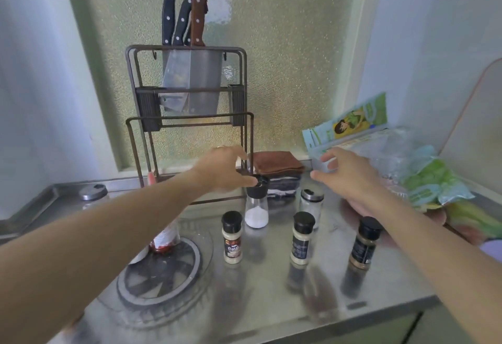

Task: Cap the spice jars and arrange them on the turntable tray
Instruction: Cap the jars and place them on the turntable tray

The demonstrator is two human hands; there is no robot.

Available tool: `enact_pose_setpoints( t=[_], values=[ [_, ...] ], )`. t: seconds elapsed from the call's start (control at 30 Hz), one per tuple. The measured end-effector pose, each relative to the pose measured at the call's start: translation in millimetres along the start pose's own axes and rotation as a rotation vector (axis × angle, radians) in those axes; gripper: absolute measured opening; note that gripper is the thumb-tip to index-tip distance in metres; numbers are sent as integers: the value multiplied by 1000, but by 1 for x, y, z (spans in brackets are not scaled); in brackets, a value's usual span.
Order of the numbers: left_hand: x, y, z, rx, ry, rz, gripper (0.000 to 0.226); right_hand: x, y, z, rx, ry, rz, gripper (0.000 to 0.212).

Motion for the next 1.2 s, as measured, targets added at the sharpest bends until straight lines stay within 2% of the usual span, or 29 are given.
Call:
enact_pose_setpoints(
  t=[0.1, 0.17, 0.3, 0.5, 0.73, 0.9, 1.07, 1.2],
  values=[
    [19, -25, 31, -70, 17, 29, 63, 2, -3, 35, -195, 144, -11, 54],
    [26, -37, 48, -101, 39, 27, 66, 6, -5, 52, -245, 193, -20, 57],
    [28, -50, 75, -166, 25, 10, 65, 14, -9, 72, -269, 297, -71, 49],
    [23, -55, 79, -124, 15, 4, 59, 23, -11, 84, -247, 245, -62, 47],
    [23, -45, 78, -63, 85, -29, 53, 22, -6, 81, -201, 220, -53, 45],
    [24, -32, 59, 62, 161, -53, 50, 0, -2, 42, -45, 212, -91, 41],
    [34, -24, 2, 150, 222, -1, 55, -48, 6, -15, 113, 106, -182, 38],
    [35, -1, -65, 219, 184, 45, 56, -103, 21, -42, 151, 17, -278, 41]
  ],
)
Point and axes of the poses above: each hand's wrist, its own y-axis away from the middle knuckle, its own z-axis out of the palm, x = y × z, the point moved 10 cm from there along -y, towards the middle knuckle, and after that the axes turned 4 degrees about -y, right-handed, at the moved point
